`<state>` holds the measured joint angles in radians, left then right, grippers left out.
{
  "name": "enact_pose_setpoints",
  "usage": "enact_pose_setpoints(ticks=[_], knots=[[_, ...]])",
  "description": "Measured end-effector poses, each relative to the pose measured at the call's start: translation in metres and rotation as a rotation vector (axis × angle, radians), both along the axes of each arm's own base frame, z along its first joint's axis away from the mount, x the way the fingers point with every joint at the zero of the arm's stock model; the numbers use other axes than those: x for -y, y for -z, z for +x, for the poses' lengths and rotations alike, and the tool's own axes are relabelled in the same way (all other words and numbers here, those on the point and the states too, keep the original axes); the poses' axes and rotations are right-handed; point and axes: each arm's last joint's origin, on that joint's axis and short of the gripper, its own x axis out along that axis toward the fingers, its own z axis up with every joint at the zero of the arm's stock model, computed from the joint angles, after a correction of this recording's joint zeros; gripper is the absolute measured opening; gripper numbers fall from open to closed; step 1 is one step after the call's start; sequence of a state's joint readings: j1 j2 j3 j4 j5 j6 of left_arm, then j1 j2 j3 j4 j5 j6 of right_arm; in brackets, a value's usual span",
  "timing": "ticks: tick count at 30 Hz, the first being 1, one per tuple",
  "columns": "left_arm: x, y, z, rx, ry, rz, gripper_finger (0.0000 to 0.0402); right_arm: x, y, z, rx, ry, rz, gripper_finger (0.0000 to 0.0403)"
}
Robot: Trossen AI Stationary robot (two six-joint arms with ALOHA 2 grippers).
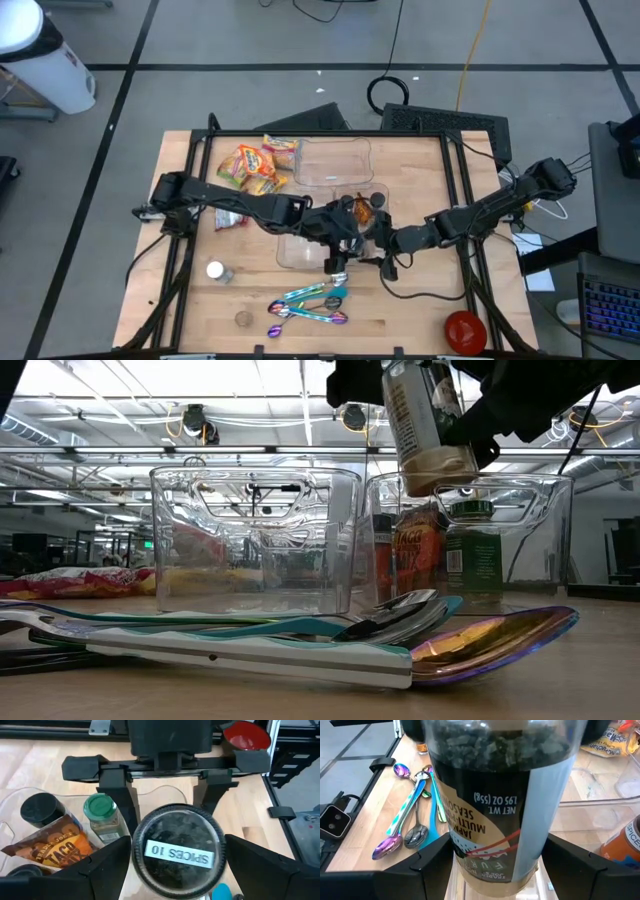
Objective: Pick & Place Food Item
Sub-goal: Put the gold seasoning bottle into the bottom right transparent bin
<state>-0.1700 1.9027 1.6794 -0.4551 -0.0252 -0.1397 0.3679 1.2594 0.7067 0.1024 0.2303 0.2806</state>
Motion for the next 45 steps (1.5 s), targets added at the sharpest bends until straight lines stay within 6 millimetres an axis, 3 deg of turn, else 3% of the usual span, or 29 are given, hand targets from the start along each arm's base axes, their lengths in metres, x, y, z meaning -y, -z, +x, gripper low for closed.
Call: enact_pose_setpoints(ticks=[4,8,15,22,26,32,41,45], knots=[[-0.005,0.006,0.004,-0.016,-0.003,-0.019,0.0316,0.0,0.0,0.0,-0.003,0.002,-0.002,0.0257],[-0.008,0.01,0.007,-0.024,0.024,-0.051,0.028,0.0,0.001,-0.001,-0.015,0.005,0.01,0.0257],[-0.004,0.016,0.009,-0.038,0.005,-0.039,0.028,0.0,0.003,-0.002,-0.032,-0.011,0.0,0.0274],[0.013,-0.007,-0.007,0.028,-0.107,0.087,0.028,0.006,-0.01,-0.018,-0.064,-0.03,0.02,0.0302],[0.017,-0.02,-0.019,0.043,-0.171,0.149,0.028,0.012,-0.027,-0.037,-0.045,0.004,0.103,0.03],[0.025,-0.035,-0.026,0.125,-0.233,0.223,0.028,0.014,-0.036,-0.062,-0.034,0.044,0.128,0.0293],[0.025,-0.057,-0.015,0.353,-0.141,0.147,0.028,0.017,-0.034,-0.078,-0.016,0.05,0.143,0.0292],[0.021,-0.048,-0.009,0.482,-0.073,0.059,0.028,0.018,-0.033,-0.08,-0.024,0.048,0.141,0.0292]])
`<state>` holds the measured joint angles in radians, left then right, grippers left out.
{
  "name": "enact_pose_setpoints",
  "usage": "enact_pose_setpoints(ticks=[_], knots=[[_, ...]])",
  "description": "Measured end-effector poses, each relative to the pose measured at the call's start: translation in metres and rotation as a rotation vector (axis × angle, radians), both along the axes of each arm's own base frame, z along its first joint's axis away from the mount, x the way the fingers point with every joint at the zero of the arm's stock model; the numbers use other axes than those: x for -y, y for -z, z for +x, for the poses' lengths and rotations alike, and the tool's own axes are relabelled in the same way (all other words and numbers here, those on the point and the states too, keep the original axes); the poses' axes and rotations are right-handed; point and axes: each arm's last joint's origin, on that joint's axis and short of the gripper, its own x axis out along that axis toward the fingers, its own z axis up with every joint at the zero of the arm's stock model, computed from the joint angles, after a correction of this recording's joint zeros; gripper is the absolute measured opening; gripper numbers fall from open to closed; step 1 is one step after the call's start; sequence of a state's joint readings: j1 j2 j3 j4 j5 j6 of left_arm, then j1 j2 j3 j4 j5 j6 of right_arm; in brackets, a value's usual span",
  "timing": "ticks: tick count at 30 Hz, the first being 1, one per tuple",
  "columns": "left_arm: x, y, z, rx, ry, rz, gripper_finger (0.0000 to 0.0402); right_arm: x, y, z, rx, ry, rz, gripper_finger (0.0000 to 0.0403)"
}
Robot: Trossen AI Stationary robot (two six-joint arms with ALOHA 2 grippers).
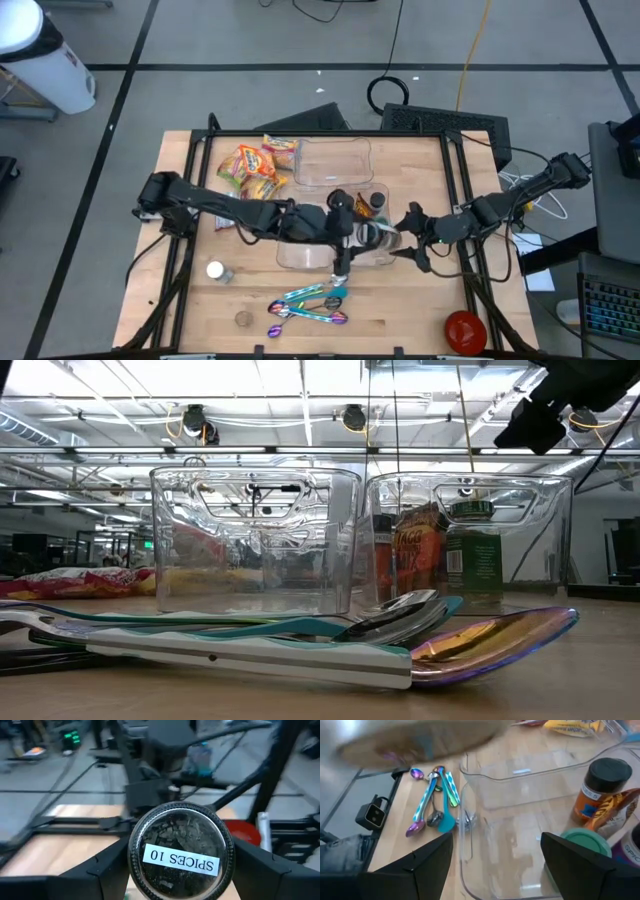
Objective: Pick & Place Food Item
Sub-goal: Put the gold seasoning bottle into the bottom right transparent bin
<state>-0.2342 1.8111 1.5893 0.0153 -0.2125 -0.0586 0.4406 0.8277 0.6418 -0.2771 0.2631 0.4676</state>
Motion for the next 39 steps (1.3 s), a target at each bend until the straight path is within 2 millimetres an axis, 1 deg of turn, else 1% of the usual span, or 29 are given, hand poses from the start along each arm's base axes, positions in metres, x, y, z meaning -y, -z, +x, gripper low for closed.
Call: enact_pose_setpoints(ticks=[4,8,14,17,19,22,25,27,31,34,39], knots=[[-0.005,0.018,0.0,0.127,0.032,-0.04,0.028,0.0,0.001,0.0,-0.009,-0.003,-0.007,0.0292],[-0.013,0.028,-0.013,0.263,0.027,-0.086,0.028,0.0,0.002,0.0,-0.022,-0.003,-0.015,0.0292],[-0.021,0.054,-0.053,0.481,0.03,-0.145,0.028,0.001,0.003,0.0,-0.019,0.02,-0.032,0.0292],[-0.025,0.071,-0.069,0.571,0.032,-0.204,0.028,0.002,0.004,0.002,0.001,0.07,-0.057,0.0292],[-0.027,0.081,-0.077,0.608,0.03,-0.236,0.028,0.001,0.008,0.005,0.052,0.103,-0.045,0.0292],[-0.027,0.091,-0.085,0.619,0.009,-0.261,0.028,0.002,0.019,0.011,0.143,0.111,-0.038,0.0292],[-0.024,0.098,-0.088,0.603,-0.004,-0.23,0.028,0.006,0.014,0.016,0.316,0.098,-0.085,0.0293],[-0.022,0.098,-0.089,0.609,-0.001,-0.2,0.028,0.006,0.013,0.016,0.424,0.073,-0.148,0.0293],[-0.019,0.097,-0.09,0.614,0.013,-0.168,0.028,0.003,0.024,0.013,0.6,-0.094,-0.216,0.0295],[-0.018,0.101,-0.088,0.572,0.014,-0.158,0.028,0.001,0.028,0.011,0.713,-0.152,-0.184,0.0311],[-0.018,0.103,-0.087,0.551,0.015,-0.167,0.028,-0.003,0.03,0.018,0.733,-0.183,-0.201,0.036]])
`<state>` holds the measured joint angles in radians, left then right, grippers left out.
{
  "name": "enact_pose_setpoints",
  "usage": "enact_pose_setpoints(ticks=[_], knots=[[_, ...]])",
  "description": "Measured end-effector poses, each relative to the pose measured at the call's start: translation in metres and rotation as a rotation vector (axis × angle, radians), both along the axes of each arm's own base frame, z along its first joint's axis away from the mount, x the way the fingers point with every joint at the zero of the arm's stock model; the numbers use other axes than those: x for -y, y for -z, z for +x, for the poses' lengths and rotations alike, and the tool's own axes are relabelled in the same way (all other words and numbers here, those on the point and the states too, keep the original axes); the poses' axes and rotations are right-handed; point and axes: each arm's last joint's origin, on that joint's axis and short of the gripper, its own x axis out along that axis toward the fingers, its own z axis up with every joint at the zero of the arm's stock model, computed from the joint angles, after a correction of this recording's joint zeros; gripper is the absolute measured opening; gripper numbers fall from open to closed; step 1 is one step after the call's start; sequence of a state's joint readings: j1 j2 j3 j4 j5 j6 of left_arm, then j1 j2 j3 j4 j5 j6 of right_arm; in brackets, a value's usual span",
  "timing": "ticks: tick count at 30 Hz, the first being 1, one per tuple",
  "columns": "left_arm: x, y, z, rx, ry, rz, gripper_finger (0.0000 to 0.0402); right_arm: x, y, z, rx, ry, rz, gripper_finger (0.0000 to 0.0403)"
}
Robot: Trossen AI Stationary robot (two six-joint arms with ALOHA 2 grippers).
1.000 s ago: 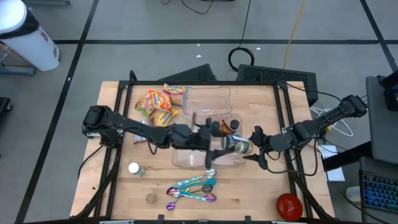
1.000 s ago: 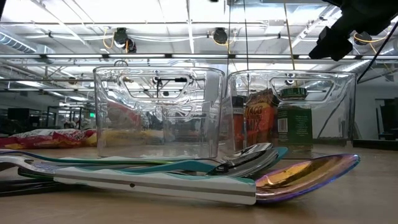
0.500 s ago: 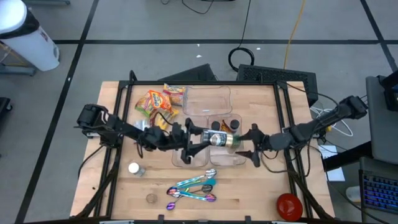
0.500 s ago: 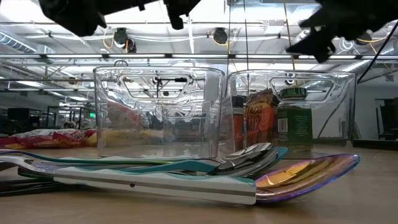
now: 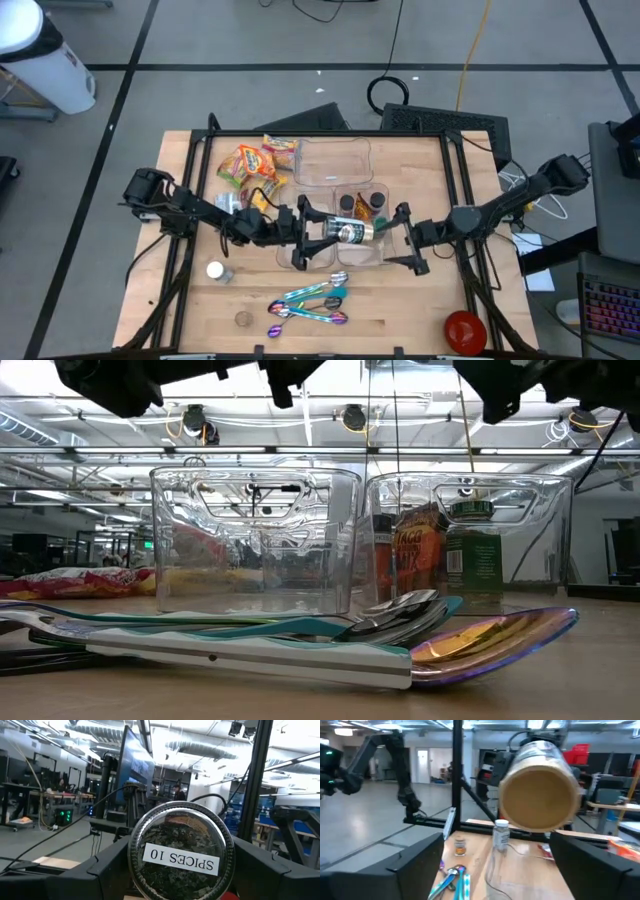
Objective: Pick & Place Food Item
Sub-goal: Put the gold seasoning bottle into the bottom right transparent bin
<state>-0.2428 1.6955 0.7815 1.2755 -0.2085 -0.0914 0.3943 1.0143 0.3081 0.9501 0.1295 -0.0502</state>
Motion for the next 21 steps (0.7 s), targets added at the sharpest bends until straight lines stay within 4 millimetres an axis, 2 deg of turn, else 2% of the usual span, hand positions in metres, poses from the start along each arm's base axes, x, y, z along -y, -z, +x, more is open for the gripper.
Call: enact_pose_setpoints(ticks=[3,9,17,21], knots=[[0.001,-0.001,0.0,0.006,0.012,0.001,0.028,-0.003,-0.004,0.008,0.01,0.026,0.001,0.0381],[0.004,-0.001,-0.001,0.014,0.05,0.017,0.028,-0.002,-0.01,0.023,0.029,0.243,-0.022,0.0391],[0.004,-0.003,-0.002,0.035,0.059,0.017,0.028,-0.011,-0.011,0.045,0.013,0.244,-0.06,0.0391],[0.004,-0.005,-0.002,0.04,0.055,0.018,0.028,-0.013,-0.011,0.048,0.025,0.247,-0.048,0.0391]])
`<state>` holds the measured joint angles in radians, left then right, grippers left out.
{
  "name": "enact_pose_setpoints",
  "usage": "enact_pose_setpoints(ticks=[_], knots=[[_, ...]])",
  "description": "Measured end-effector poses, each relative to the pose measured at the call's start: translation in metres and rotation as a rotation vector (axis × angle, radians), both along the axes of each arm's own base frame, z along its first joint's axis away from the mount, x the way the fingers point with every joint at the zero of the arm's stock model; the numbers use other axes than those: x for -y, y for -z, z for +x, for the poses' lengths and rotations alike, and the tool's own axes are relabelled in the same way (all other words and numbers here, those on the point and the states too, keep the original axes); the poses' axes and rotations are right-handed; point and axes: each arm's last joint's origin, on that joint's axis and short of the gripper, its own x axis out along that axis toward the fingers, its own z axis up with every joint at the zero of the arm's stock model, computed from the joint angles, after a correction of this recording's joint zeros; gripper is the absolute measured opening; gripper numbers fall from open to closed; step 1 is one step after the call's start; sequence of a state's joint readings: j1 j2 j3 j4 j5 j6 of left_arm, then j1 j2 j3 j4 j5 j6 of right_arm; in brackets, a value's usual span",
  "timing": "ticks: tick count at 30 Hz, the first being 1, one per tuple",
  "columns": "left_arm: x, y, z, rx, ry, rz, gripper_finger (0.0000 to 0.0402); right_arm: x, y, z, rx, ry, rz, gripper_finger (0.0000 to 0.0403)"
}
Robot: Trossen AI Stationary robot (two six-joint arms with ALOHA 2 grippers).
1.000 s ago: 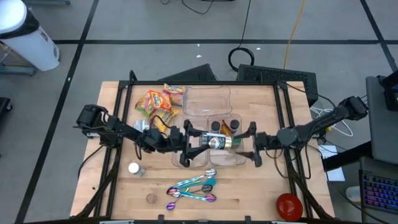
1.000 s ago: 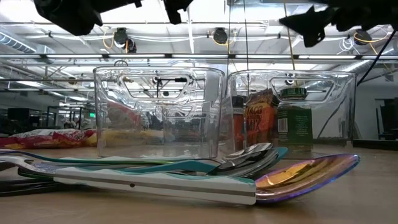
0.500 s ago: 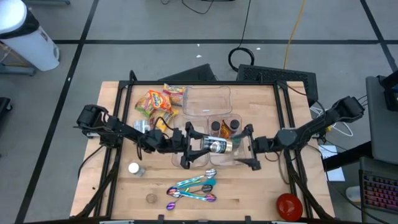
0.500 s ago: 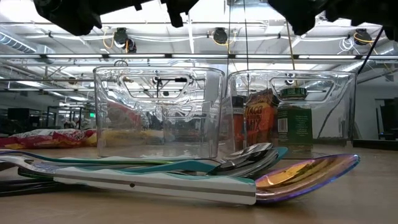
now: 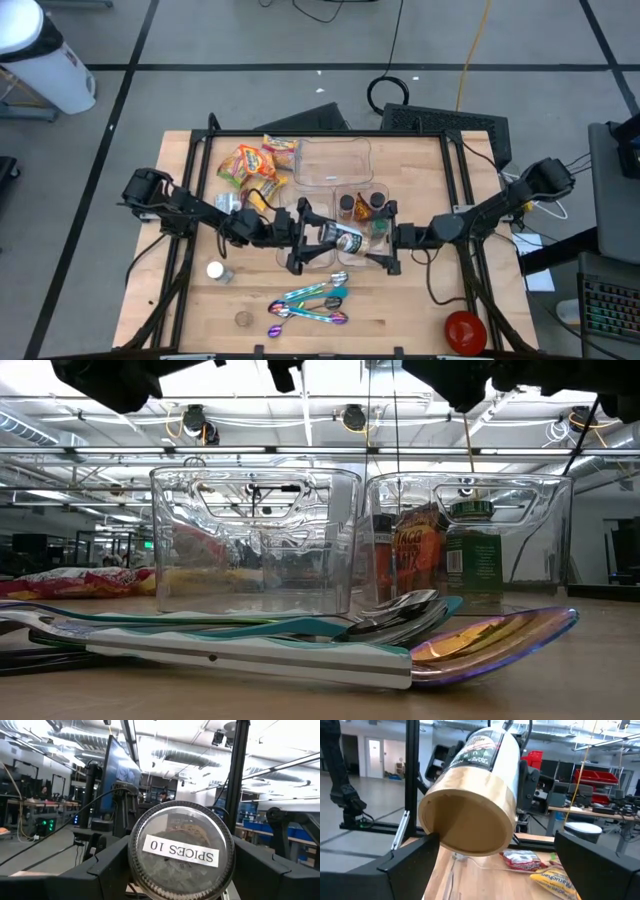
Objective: Pick & Place Food Item
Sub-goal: Put the gold seasoning bottle into the bottom right transparent bin
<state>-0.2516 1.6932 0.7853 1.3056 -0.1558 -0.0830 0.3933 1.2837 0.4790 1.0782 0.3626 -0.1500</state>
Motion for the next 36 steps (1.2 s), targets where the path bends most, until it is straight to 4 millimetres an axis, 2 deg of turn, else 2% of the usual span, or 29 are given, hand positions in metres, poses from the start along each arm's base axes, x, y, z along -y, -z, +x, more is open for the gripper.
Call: enact_pose_setpoints(ticks=[14,26,30,36], knots=[[-0.004,-0.004,-0.001,0.044,-0.082,0.024,0.028,-0.008,-0.004,-0.003,0.025,-0.027,-0.009,0.0391],[-0.004,-0.007,0.0,0.057,-0.06,0.026,0.028,0.003,-0.01,-0.001,0.088,0.031,-0.036,0.0387],[-0.004,-0.006,0.001,0.054,-0.061,0.027,0.028,0.004,-0.01,-0.001,0.088,0.033,-0.036,0.0357],[-0.004,-0.006,0.001,0.048,-0.061,0.029,0.028,0.004,-0.011,-0.001,0.098,0.028,-0.03,0.0271]])
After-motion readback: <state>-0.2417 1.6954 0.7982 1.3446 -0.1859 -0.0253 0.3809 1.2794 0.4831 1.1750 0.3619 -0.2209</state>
